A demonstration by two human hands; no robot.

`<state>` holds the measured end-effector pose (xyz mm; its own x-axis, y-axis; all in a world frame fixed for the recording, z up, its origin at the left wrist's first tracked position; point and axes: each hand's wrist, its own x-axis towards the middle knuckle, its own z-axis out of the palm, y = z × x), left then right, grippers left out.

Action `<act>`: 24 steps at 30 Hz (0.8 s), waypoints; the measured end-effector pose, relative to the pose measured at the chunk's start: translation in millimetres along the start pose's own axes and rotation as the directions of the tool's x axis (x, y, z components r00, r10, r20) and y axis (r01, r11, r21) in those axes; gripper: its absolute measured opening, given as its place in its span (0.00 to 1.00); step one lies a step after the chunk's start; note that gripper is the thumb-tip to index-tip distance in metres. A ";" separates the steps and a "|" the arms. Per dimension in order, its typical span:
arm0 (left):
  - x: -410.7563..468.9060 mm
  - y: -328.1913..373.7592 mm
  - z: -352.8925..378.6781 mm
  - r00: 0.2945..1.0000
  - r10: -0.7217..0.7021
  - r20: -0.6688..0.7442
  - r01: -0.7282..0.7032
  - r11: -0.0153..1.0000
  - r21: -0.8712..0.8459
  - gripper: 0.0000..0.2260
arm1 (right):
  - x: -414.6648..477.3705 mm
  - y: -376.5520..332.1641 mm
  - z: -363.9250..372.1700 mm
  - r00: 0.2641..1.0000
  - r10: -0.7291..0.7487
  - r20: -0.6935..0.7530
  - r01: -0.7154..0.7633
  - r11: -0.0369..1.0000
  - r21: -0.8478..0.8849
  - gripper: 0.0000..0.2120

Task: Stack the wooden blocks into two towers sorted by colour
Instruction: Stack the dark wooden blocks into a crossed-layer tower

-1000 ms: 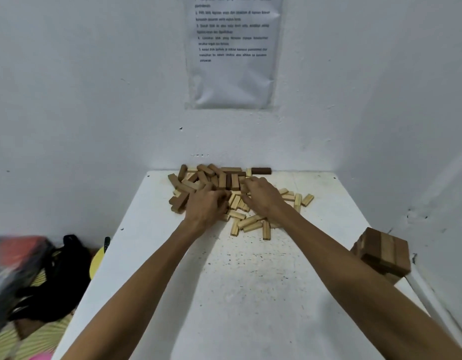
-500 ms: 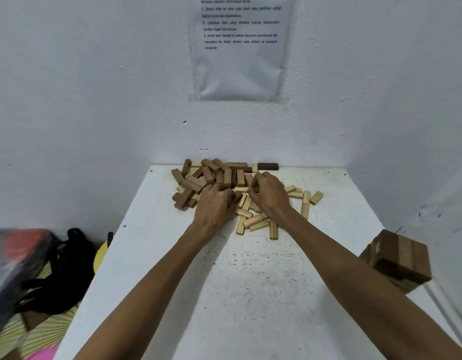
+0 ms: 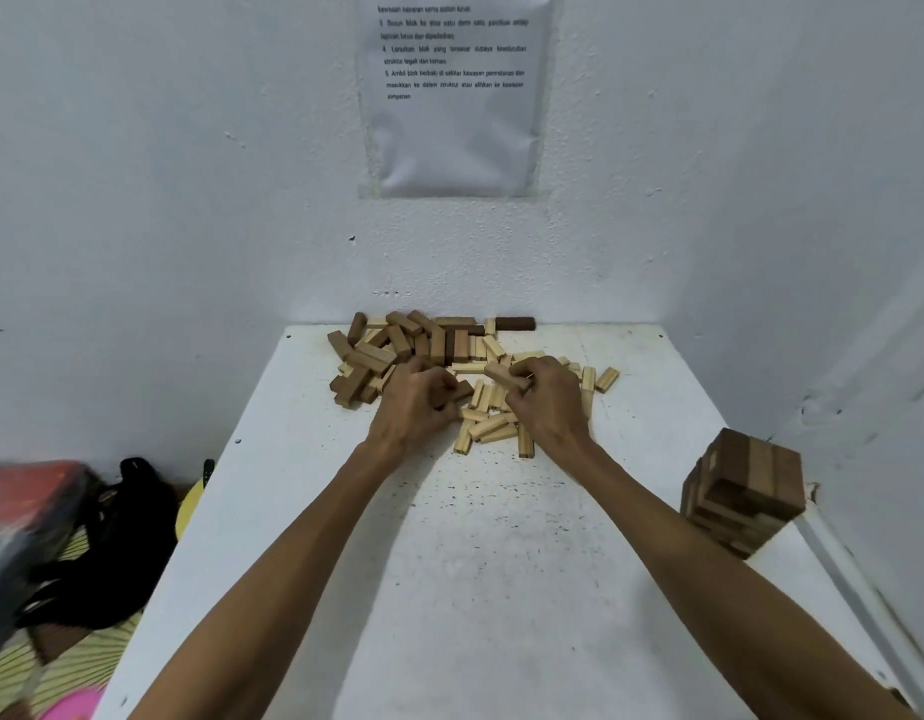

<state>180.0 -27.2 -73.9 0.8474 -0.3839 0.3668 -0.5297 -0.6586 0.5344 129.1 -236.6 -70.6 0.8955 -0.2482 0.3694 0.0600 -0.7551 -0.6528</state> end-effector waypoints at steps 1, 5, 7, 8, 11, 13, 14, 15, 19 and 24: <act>-5.2 1.9 -2.6 1.000 0.004 -0.011 -0.005 1.000 -0.023 0.12 | -10.8 0.1 -3.5 1.000 -0.010 -0.001 0.010 1.000 0.011 0.12; -36.1 12.4 -13.0 0.998 0.050 -0.049 -0.052 0.997 -0.049 0.10 | -59.7 -5.2 -22.2 0.999 -0.054 -0.009 0.054 0.996 0.066 0.12; -56.3 18.3 -16.0 0.999 0.035 -0.039 -0.038 0.997 -0.073 0.11 | -83.6 -9.8 -33.4 0.997 -0.073 -0.016 0.074 0.994 0.086 0.12; -68.0 22.3 -16.7 0.999 0.024 -0.026 -0.026 0.996 -0.082 0.12 | -95.2 -11.7 -38.7 0.997 -0.082 -0.014 0.083 0.992 0.090 0.12; -103.6 35.6 -17.8 1.000 -0.011 0.010 0.012 0.995 -0.104 0.12 | -129.3 -14.1 -51.5 0.996 -0.084 0.025 0.081 0.993 0.089 0.13; -124.0 42.4 -17.6 0.999 -0.032 0.016 0.033 0.992 -0.119 0.12 | -151.0 -13.8 -58.3 0.994 -0.087 0.064 0.081 0.993 0.090 0.14; -133.1 45.1 -17.5 0.999 -0.044 0.017 0.046 0.990 -0.135 0.12 | -161.0 -13.0 -61.0 0.993 -0.088 0.084 0.081 0.993 0.090 0.14; -141.2 48.1 -17.3 0.998 -0.054 0.022 0.056 0.987 -0.150 0.12 | -170.0 -12.1 -63.2 0.991 -0.089 0.102 0.080 0.993 0.088 0.14; -163.8 57.4 -12.1 0.998 -0.046 0.039 0.052 0.983 -0.178 0.13 | -196.4 -10.3 -66.4 0.983 -0.109 0.149 0.097 0.992 0.083 0.14; -176.9 60.8 -14.2 0.999 0.001 0.042 0.006 0.985 -0.170 0.17 | -202.7 -9.3 -66.0 0.980 -0.123 0.156 0.112 0.991 0.074 0.13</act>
<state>-2.6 9.8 -95.5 0.8476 -0.4116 0.3348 -0.5229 -0.5411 0.6587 -82.1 -219.3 -95.8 0.9390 -0.0562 0.3393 0.1926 -0.7312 -0.6544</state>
